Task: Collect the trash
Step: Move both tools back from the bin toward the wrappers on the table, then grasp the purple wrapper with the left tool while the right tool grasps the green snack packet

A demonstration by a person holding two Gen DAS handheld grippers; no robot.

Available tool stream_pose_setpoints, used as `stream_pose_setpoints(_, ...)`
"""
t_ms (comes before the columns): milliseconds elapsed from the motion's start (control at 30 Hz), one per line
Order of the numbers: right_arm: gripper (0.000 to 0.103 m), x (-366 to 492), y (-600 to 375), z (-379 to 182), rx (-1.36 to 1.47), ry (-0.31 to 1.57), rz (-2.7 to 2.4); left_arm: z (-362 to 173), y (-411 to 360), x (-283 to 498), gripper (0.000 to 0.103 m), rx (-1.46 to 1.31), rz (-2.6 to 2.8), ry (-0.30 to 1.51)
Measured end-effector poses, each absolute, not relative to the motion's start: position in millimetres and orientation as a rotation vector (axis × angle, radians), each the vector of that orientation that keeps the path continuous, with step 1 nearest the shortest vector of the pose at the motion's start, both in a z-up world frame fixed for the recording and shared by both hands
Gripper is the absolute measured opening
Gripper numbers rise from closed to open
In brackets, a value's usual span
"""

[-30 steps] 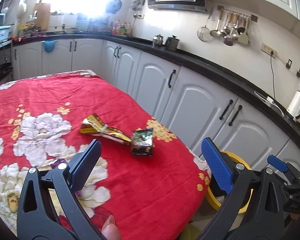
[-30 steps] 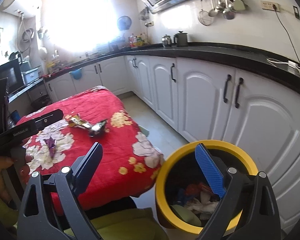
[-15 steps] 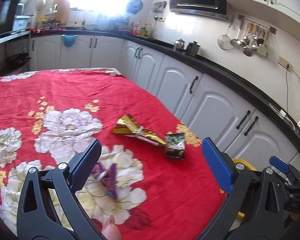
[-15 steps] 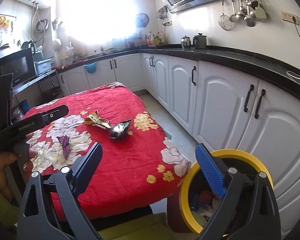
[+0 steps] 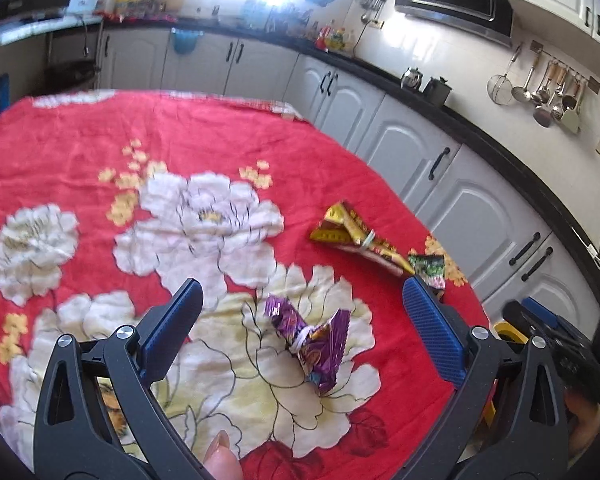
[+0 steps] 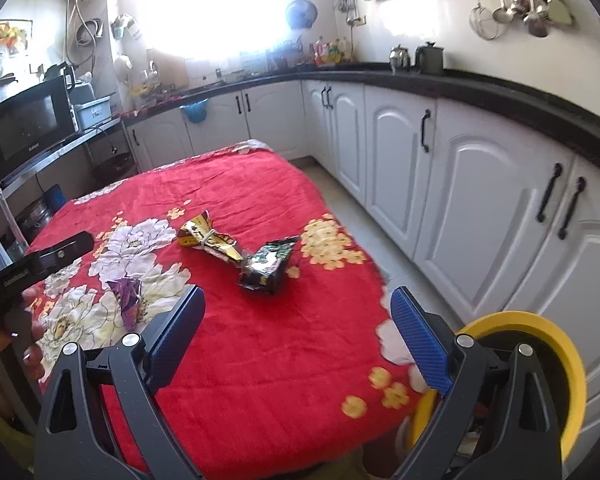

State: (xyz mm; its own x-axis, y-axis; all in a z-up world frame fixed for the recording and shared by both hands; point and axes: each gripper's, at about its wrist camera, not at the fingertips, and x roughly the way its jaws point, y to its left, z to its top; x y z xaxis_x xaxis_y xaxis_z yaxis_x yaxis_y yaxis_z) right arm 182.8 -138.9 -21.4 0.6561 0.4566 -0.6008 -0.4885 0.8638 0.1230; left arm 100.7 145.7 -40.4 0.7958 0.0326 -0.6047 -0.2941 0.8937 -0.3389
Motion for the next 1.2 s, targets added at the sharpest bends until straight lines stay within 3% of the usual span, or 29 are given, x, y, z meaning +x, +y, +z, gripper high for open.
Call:
stream_pose_setpoints(667,0.083,279.5,-111.9,-69.0,-0.049,0.870,0.580,-91.9,141.9,130.0,0.091,-0.505,0.133,0.750)
stream_pose_setpoints(833,0.077,293.0,-103.6,-76.8,-0.045,0.897,0.607,-92.7,140.6,130.4,0.069,-0.500,0.125,0.753)
stream_pose_setpoints(1000,0.072,300.0,-97.9,-84.7,-0.037,0.916,0.620,-96.2,142.2,129.6,0.036,-0.509,0.119,0.765)
stream_pose_setpoints(1200,0.066,303.5,-92.0,-85.4,-0.007,0.914,0.628,-98.6,145.2,129.4,0.028,-0.530,0.107,0.767)
